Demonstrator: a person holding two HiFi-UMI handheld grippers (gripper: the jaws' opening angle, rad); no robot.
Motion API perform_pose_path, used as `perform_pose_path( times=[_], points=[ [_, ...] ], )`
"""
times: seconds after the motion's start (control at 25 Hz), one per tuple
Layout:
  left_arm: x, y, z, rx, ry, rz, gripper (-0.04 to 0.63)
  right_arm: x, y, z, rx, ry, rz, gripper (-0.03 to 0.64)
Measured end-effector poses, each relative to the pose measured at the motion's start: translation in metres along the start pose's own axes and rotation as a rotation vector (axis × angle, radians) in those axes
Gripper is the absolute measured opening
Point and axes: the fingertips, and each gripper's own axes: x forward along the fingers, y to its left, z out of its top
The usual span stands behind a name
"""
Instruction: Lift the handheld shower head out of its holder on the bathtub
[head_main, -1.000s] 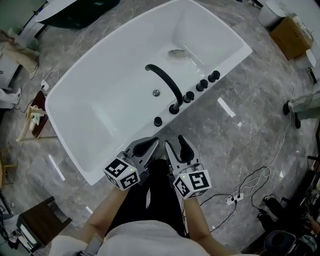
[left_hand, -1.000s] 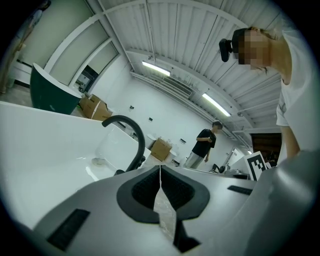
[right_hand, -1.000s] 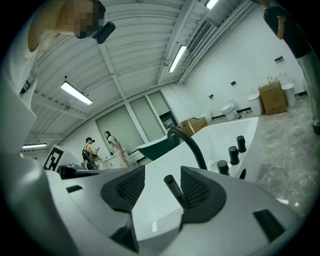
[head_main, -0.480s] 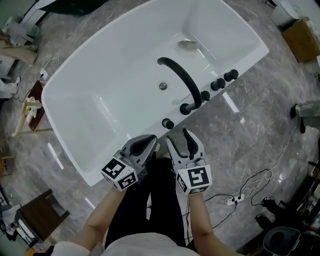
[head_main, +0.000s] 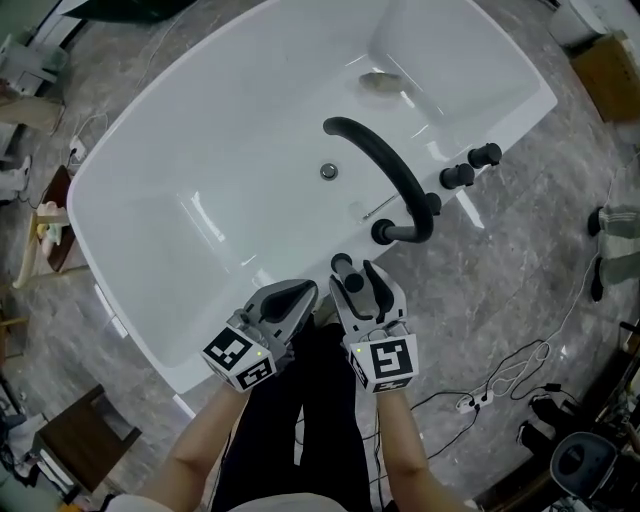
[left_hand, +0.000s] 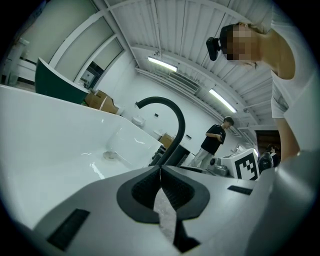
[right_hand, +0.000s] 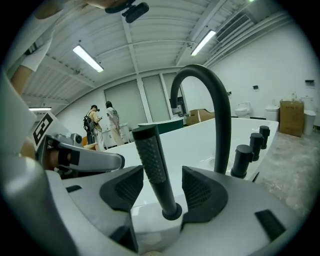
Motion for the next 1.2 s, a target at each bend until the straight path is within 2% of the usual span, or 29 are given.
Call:
perform_pose_path(
  times=[0.32,0.48,0.52,0.56,0.6,1.2],
  points=[
    [0.011,0.026,-0.011,-0.027,0.02,-0.005,0.012,0.032,-0.004,-0.015,-0.019,0.041,0.009,0.227],
    [0.014,0.033,-0.013,-0.048,0.023,-0.001,0.012,0.046,-0.007,-0.028,-0.033,0.135,-0.002,0.225],
    [0.013,0.034,-0.013,-0.05,0.024,0.002,0.013,0.048,-0.006,-0.029,-0.047,0.148,-0.003,0.21],
    [0.013,0.035,-0.013,-0.053,0.025,0.006,0.012,0.049,-0.004,-0.028,-0.064,0.154,-0.006,0.145],
    [0.012,0.036,-0.012,-0.056,0.024,0.008,0.012,0.049,-0.003,-0.027,-0.077,0.159,-0.015,0.121],
    [0.011,0.026,-0.002,-0.042,0.025,-0.006,0.012,0.041,-0.008,-0.03,-0.042,0.176,-0.065,0.115]
  ],
)
